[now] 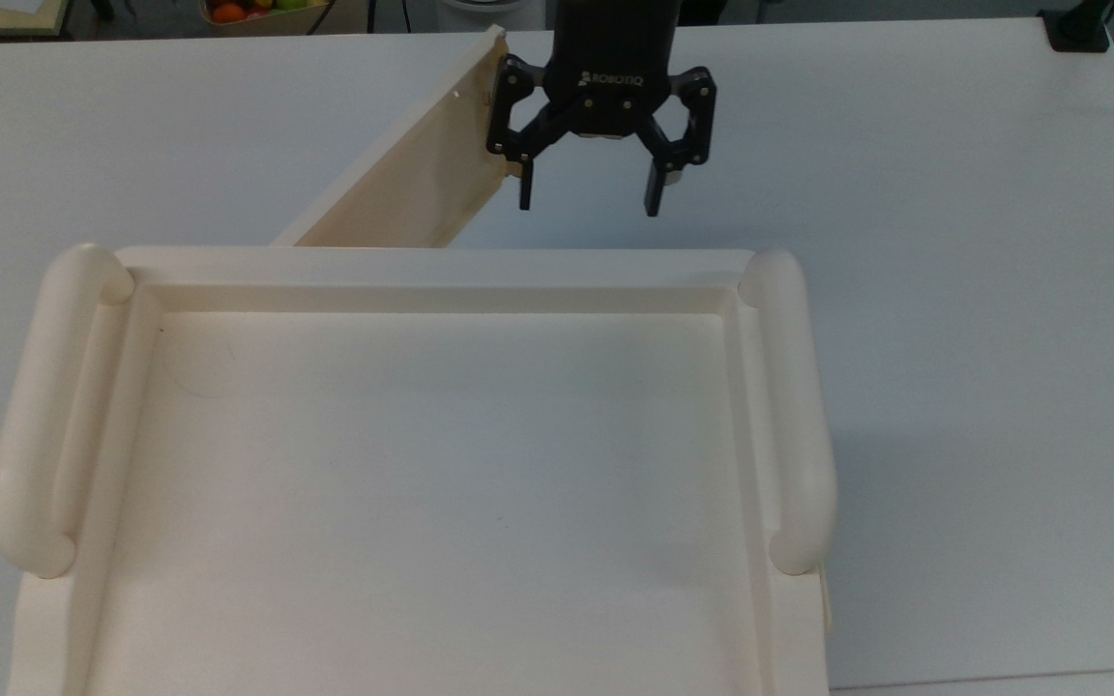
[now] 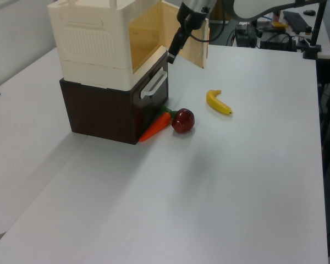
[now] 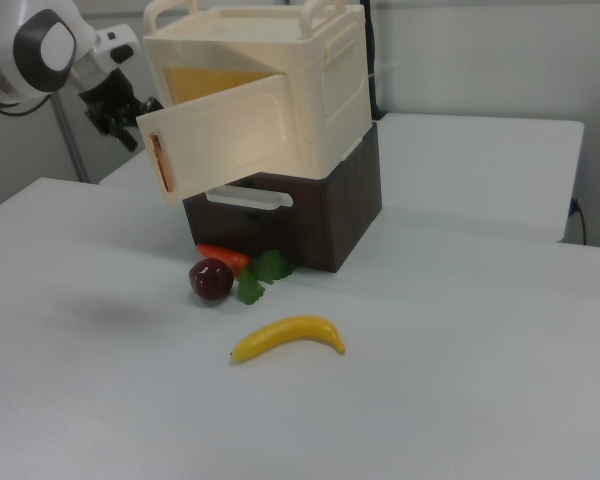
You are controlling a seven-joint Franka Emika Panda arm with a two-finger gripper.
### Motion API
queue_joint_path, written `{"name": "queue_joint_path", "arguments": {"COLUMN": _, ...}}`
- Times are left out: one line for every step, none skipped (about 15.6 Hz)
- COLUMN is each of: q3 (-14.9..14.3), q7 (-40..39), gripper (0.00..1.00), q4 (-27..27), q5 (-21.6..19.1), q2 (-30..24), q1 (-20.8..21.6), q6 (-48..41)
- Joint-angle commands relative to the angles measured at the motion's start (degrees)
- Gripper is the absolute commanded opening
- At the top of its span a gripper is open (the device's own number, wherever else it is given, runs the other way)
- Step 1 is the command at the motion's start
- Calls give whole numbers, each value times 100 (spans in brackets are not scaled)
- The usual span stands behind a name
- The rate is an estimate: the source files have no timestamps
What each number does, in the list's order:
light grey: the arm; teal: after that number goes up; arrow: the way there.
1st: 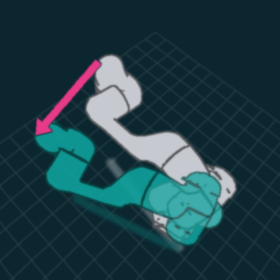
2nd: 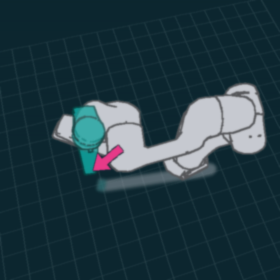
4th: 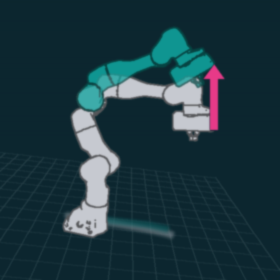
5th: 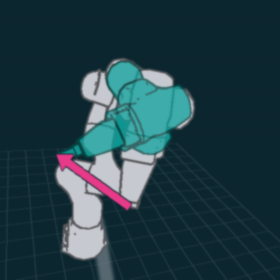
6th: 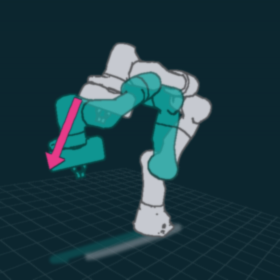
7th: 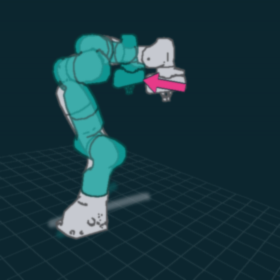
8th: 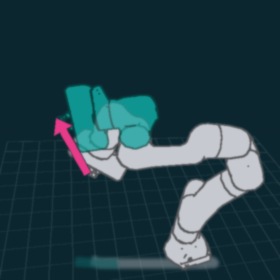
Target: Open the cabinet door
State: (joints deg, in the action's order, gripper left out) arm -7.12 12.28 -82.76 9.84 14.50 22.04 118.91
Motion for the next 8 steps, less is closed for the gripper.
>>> {"name": "queue_joint_path", "arguments": {"q3": 26, "q7": -690, "gripper": 100, "q4": -214, "q5": -411, "q2": -281, "q1": -252, "q6": -911}}
{"name": "queue_joint_path", "arguments": {"q3": 26, "q7": -839, "gripper": 100, "q4": -223, "q5": -596, "q2": -334, "q1": -349, "q6": -1192}}
{"name": "queue_joint_path", "arguments": {"q3": 26, "q7": -954, "gripper": 100, "q4": -267, "q5": -693, "q2": -378, "q1": -437, "q6": -1500}}
{"name": "queue_joint_path", "arguments": {"q3": 26, "q7": -1007, "gripper": 100, "q4": -302, "q5": -711, "q2": -404, "q1": -525, "q6": -1746}}
{"name": "queue_joint_path", "arguments": {"q3": 26, "q7": -1025, "gripper": 100, "q4": -311, "q5": -720, "q2": -448, "q1": -586, "q6": -1931}}
{"name": "queue_joint_path", "arguments": {"q3": 17, "q7": -1017, "gripper": 100, "q4": -355, "q5": -720, "q2": -492, "q1": -596, "q6": -2046}}
{"name": "queue_joint_path", "arguments": {"q3": 0, "q7": -1008, "gripper": 100, "q4": -416, "q5": -720, "q2": -527, "q1": -605, "q6": -2091}}
{"name": "queue_joint_path", "arguments": {"q3": -9, "q7": -982, "gripper": 100, "q4": -469, "q5": -720, "q2": -571, "q1": -657, "q6": -2092}}
